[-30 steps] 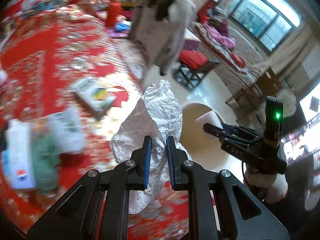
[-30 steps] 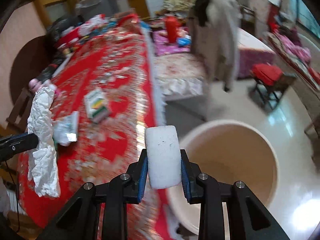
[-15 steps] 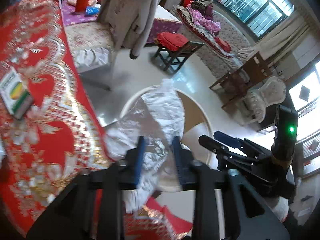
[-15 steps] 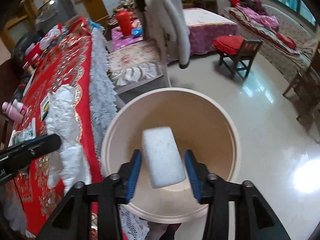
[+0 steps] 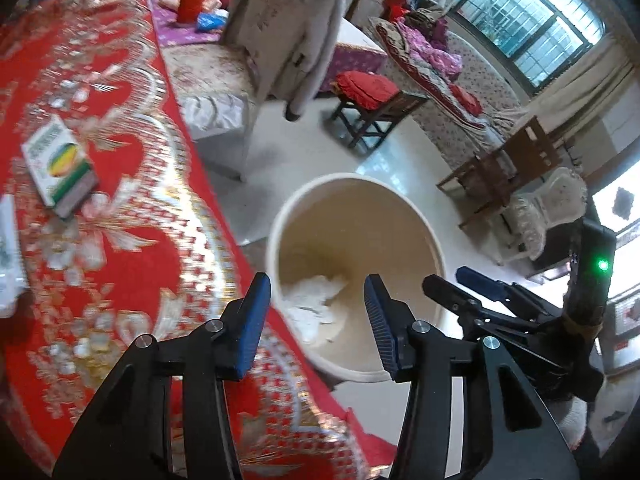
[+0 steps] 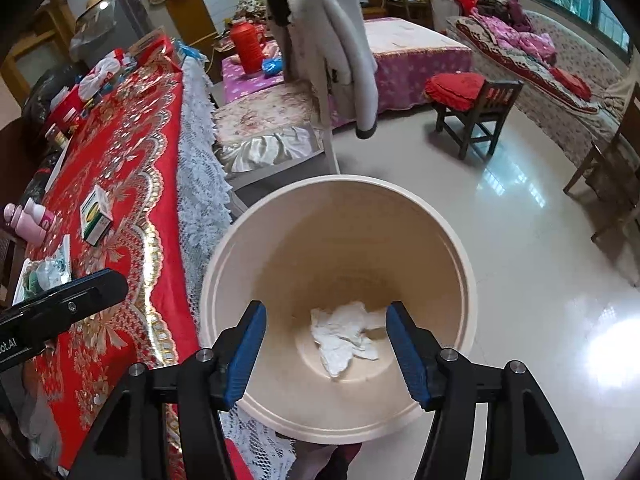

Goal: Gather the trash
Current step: 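Carry tissue and foam block over the beige bucket and open both tools, then move both open tools back over the table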

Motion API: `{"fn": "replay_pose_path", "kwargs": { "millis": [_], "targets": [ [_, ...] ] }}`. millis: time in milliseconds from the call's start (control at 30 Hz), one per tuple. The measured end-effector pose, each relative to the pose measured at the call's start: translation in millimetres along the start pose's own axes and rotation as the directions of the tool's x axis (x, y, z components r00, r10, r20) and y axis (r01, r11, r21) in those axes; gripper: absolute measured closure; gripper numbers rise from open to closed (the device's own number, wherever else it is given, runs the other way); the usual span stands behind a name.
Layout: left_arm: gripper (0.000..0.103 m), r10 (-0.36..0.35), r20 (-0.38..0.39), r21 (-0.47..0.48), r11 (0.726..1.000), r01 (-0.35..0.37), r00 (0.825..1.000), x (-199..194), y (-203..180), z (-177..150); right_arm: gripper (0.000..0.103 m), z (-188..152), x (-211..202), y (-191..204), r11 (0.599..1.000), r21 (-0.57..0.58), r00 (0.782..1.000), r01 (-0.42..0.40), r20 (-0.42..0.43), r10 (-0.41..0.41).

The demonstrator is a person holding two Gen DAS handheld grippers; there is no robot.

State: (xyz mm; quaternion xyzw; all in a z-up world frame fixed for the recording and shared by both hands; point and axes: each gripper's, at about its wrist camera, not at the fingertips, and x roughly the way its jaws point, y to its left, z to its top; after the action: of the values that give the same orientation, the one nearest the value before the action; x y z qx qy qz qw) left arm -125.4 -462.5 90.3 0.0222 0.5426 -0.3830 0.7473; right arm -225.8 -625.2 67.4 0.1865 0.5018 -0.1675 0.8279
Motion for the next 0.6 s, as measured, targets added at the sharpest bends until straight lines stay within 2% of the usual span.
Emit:
{"fn": "replay_pose_path", "kwargs": {
  "millis": [267,600],
  "targets": [
    [0.056,0.114,0.056,-0.018,0.993,-0.113,0.992,-24.4,30.8,-11.7,0.043,7.8,-1.1,38.2,0.998,-0.060,1.000,-0.024,0.016,0.025],
    [0.056,0.210,0.112,-0.069,0.977,-0.203,0.971,-64.8,69.5,-20.1,0.042,14.4,-1.8,101.6,0.985,-0.154,0.996,-0.078,0.030,0.083]
  ]
}}
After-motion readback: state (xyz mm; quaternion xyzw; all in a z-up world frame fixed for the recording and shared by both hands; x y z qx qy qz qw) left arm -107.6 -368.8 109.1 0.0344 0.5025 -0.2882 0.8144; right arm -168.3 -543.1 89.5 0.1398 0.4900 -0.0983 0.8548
